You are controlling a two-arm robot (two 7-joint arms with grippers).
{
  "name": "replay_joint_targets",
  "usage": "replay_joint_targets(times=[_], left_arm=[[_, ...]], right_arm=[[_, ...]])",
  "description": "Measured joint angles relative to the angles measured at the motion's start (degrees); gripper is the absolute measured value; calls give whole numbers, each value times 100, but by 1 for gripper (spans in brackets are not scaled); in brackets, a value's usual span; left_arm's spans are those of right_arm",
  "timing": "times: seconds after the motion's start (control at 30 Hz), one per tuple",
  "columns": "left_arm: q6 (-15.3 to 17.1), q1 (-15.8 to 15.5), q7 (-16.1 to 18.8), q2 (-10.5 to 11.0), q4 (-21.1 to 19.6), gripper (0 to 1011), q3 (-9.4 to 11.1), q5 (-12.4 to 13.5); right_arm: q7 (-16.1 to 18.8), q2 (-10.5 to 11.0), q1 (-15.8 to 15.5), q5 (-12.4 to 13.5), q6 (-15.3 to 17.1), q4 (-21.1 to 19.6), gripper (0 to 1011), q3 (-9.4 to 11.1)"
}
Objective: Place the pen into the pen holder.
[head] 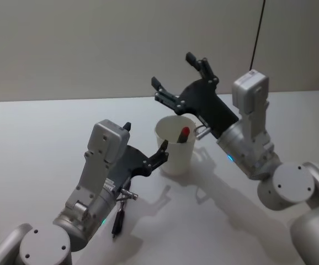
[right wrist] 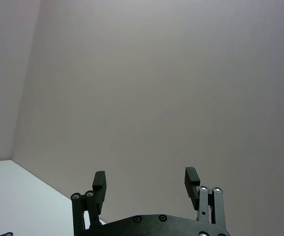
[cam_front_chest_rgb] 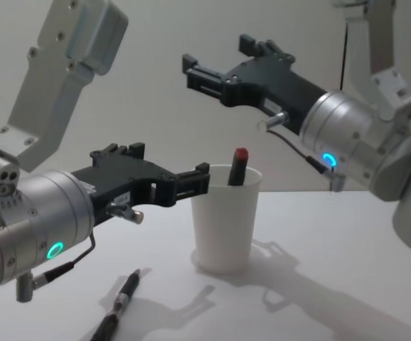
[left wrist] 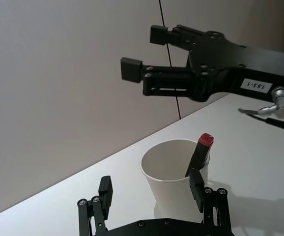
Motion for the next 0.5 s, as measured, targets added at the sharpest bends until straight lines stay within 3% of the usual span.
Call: replay_joint_targets(times=[0.5], left_arm=[[0, 0, 0, 0, 0, 1003, 0, 0]], right_arm=[[-1413, 471, -1098, -441, 869, -1790, 1002, -15]])
